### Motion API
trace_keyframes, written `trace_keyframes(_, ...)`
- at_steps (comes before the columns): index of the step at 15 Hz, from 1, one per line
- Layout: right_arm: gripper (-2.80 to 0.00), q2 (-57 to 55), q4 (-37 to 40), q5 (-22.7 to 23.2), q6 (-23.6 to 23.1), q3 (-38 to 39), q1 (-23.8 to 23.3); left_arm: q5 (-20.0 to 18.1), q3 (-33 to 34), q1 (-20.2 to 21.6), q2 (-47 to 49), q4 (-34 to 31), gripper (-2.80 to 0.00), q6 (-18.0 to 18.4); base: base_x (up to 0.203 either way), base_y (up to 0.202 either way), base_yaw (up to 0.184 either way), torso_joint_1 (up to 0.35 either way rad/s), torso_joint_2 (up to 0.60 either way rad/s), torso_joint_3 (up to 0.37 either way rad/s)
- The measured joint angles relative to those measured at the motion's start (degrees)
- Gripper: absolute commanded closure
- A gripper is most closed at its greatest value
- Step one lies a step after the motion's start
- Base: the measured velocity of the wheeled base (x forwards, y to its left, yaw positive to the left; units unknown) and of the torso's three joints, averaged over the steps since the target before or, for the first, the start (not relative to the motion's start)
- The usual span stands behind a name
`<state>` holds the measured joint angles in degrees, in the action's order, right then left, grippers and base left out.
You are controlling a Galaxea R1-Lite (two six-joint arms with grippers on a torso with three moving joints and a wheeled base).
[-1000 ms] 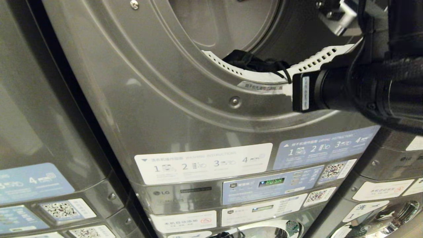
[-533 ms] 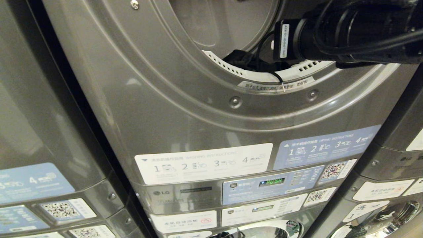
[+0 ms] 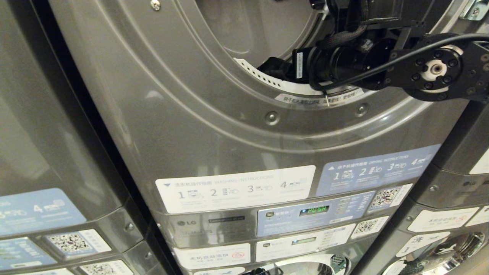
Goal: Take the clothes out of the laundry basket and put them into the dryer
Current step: Put the clothes in the dryer
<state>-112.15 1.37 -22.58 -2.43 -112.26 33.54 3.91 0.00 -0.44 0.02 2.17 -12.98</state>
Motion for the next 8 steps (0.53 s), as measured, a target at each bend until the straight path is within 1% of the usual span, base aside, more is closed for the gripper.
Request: trace_keyframes(8,-2.80,2.27,-0.91,1.83,0.09,-0.02,-0.27,-0.01,0.00,0.00,0.00,-0.02,0.00,-0.02,0.000,0.000,0.000,0.000,0.00,0.000)
